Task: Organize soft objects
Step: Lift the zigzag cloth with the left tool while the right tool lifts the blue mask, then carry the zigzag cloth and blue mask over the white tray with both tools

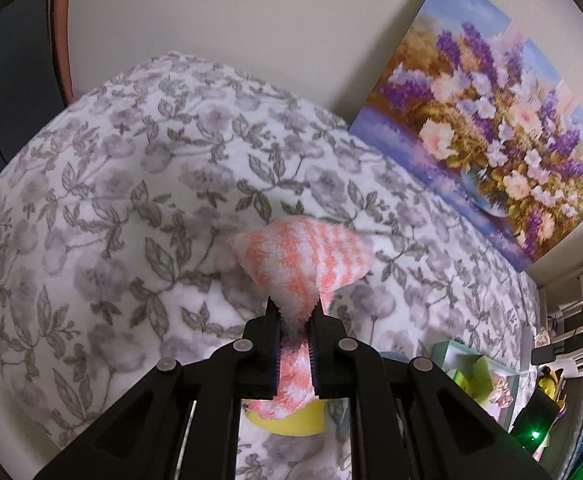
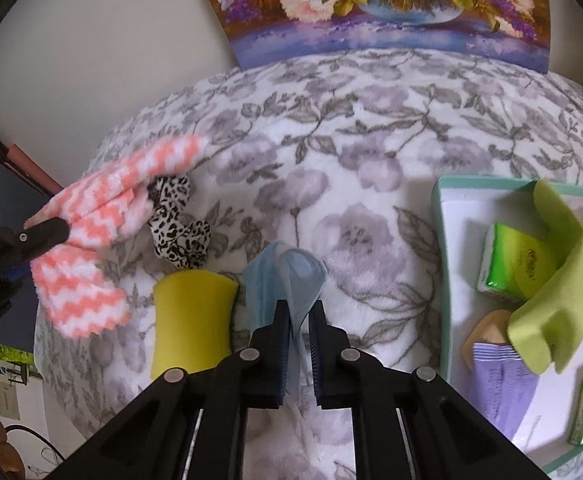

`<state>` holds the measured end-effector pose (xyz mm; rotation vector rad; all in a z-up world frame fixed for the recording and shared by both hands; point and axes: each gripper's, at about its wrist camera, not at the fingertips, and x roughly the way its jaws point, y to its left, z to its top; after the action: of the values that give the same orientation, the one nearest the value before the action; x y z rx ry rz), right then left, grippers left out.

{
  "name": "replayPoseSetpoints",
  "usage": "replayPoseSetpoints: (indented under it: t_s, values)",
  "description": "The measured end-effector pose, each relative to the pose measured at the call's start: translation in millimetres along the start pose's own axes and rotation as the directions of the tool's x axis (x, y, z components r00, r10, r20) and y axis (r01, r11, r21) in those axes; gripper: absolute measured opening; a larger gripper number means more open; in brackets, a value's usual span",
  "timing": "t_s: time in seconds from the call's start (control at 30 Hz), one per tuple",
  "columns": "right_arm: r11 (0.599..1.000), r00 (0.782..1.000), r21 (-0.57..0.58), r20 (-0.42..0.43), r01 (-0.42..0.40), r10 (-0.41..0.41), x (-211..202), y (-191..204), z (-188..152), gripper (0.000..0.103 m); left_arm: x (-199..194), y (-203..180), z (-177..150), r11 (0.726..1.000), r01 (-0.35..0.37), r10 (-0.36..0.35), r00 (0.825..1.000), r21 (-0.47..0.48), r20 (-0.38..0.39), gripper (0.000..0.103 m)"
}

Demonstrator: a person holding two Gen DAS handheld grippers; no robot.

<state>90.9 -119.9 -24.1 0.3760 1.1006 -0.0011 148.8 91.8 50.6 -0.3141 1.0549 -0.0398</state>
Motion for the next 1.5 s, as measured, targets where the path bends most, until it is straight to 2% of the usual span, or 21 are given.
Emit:
replayPoseSetpoints:
  t_s: [0.37, 0.7, 0.9, 1.17, 1.5]
  values:
    - [1.0, 0.996, 0.004, 0.093, -0.005, 0.005, -35.6, 0.2, 11.1, 0.01, -44.5, -3.7, 7.6, 1.0, 0.028, -0.028, 0.993, 0.005, 0.115, 0.011]
    - [1.0, 0.992, 0.026, 0.123, -0.004, 0.0, -53.1, -12.9, 12.9, 0.01, -43.8, -21.5, -3.7, 0.999, 0.034, -0.036, 0.995, 0.019, 0.092, 0.011]
    - [0.999, 0.989, 0.042, 0.147, 0.005, -0.011, -70.0, -24.7, 13.8, 0.01, -46.6, -49.3, -16.7, 0.997, 0.056, -0.061, 0.994, 0.062, 0.085, 0.011]
    - [0.995, 0.981, 0.097, 0.189, 0.022, -0.04, -100.2, -59.5, 12.8, 0.01, -48.5, -93.7, -38.2, 0.989, 0.081, -0.089, 0.994, 0.126, 0.063, 0.012]
    - [0.969, 0.96, 0.245, 0.258, 0.042, -0.106, -152.9, -138.4, 3.0, 0.01, -53.1, -156.7, -71.6, 0.962, 0.108, -0.122, 0.992, 0.251, 0.041, 0.012]
